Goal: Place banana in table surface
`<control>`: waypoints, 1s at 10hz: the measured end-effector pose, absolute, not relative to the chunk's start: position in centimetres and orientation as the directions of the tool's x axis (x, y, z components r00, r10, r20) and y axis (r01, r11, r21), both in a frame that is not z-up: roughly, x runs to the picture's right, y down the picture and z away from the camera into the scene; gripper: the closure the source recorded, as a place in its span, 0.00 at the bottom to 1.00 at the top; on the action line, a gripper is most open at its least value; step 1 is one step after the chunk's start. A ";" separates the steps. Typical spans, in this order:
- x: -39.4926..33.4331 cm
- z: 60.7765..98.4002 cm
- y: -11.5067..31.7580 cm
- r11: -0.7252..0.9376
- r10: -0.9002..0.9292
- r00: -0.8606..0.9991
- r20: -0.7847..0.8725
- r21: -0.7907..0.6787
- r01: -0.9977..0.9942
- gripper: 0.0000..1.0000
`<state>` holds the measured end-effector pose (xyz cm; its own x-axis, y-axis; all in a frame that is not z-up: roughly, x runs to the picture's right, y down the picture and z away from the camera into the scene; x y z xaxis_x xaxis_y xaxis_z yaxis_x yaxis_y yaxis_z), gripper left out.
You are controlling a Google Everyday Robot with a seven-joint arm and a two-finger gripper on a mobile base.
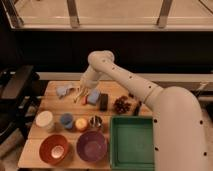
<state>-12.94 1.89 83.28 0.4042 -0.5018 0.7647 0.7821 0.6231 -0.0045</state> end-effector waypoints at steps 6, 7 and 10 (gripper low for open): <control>-24.8 87.0 4.4 0.570 -0.459 0.184 0.869 0.129 0.812 0.31; -27.3 87.4 5.2 0.552 -0.448 0.147 0.882 0.144 0.822 0.31; -29.1 87.7 5.2 0.546 -0.449 0.139 0.883 0.148 0.824 0.31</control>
